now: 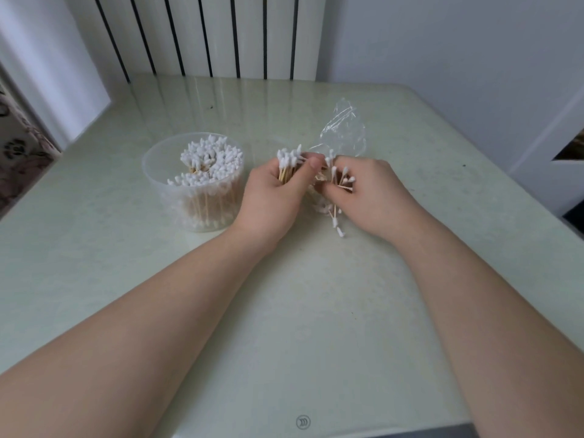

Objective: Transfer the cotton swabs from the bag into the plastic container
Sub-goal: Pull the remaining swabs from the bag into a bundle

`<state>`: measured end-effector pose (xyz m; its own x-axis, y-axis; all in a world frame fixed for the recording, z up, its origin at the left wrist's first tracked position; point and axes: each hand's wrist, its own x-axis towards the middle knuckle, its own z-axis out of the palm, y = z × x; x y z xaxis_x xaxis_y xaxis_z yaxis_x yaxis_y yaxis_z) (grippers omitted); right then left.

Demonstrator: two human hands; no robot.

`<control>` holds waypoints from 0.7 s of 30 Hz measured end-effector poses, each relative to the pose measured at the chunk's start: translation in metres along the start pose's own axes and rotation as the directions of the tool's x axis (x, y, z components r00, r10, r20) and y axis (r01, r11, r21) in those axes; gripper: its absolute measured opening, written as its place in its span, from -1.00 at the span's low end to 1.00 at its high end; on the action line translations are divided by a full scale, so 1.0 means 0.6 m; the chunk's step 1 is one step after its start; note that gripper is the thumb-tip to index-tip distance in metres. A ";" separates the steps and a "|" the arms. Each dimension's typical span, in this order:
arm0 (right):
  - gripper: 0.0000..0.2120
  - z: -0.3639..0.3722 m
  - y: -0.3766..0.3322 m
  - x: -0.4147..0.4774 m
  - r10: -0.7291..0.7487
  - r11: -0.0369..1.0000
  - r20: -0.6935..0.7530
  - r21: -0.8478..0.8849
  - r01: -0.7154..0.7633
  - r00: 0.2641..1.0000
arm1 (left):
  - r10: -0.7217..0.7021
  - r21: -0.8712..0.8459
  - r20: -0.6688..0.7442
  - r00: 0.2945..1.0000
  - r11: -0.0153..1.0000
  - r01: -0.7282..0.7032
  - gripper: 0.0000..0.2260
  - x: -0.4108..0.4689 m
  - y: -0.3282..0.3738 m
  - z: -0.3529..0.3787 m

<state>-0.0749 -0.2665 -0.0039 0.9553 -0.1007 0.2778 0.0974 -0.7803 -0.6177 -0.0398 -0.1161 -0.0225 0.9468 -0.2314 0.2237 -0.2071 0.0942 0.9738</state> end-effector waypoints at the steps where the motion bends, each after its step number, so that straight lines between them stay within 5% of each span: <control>1: -0.89 0.000 0.001 -0.001 0.000 1.000 0.011 -0.028 0.000 1.000 | -0.006 0.004 -0.017 1.000 1.000 0.006 -0.88 0.002 -0.001 -0.001; 9: -0.94 -0.003 0.001 -0.005 0.036 0.997 0.117 -0.075 -0.027 0.993 | -0.036 0.048 -0.096 0.995 0.998 0.041 -0.64 0.011 -0.010 -0.001; 16: -0.91 -0.005 0.006 0.004 0.054 0.996 -0.057 -0.060 -0.058 0.997 | -0.020 0.000 -0.146 0.989 1.000 0.020 -0.80 0.016 -0.011 -0.004; 21: -0.94 -0.011 0.009 0.010 0.055 0.992 -0.177 0.122 -0.033 0.983 | -0.029 0.113 -0.078 0.997 0.993 0.038 -0.87 0.019 -0.018 -0.008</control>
<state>-0.0705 -0.2754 -0.0006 0.8947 -0.2510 0.3696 0.0989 -0.6955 -0.7117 -0.0256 -0.1152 -0.0303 0.9687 -0.1582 0.1911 -0.1974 -0.0247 0.9800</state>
